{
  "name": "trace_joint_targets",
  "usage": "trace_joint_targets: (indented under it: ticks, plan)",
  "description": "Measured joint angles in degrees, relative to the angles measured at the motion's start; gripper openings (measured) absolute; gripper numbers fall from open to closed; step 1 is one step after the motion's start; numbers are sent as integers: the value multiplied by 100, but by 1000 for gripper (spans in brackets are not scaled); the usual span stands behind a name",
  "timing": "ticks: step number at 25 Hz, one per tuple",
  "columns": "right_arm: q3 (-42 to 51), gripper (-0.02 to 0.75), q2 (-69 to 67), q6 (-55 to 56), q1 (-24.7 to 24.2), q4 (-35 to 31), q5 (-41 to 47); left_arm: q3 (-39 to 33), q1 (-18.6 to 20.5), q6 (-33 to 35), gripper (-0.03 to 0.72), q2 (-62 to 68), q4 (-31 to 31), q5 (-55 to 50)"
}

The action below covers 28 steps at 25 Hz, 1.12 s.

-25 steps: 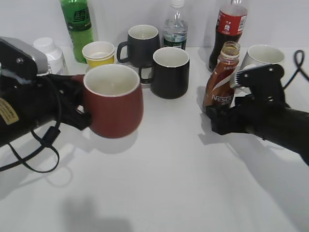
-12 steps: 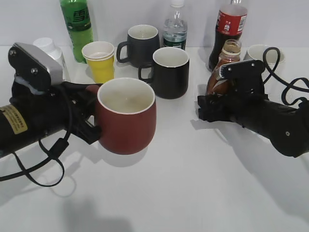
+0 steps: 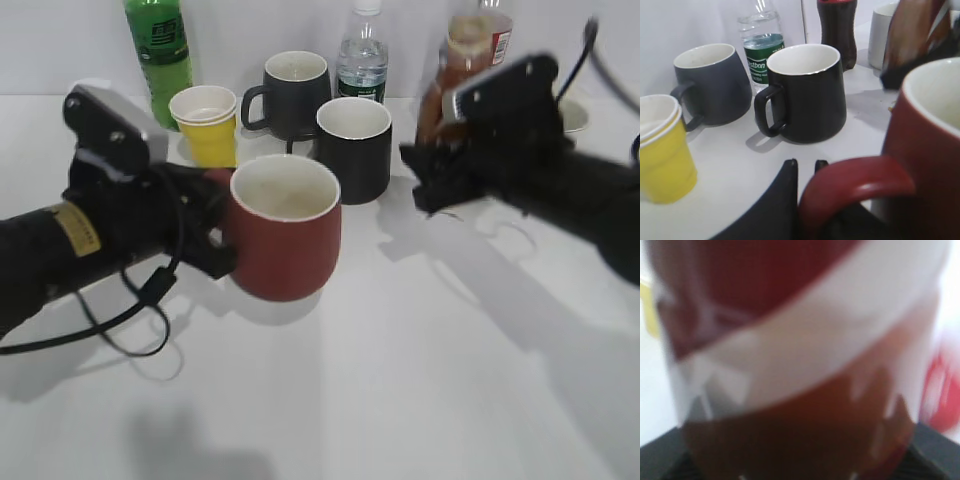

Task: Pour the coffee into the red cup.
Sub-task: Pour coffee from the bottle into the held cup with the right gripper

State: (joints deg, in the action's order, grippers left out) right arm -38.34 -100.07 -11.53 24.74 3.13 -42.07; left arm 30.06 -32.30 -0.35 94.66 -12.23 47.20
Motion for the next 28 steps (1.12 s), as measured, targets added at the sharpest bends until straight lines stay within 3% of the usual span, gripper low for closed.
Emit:
trace_joint_targets:
  ticks: [9, 15, 28]
  plan:
    - [-831, 510, 600, -331, 0, 1579, 814, 571, 0, 0, 70, 344, -87, -69]
    - [-866, 510, 600, -858, 0, 2416, 875, 871, 0, 0, 70, 429, -777, -300]
    - [-871, 510, 600, -2691, 0, 2673, 1062, 1164, -178, 0, 70, 903, -991, -209]
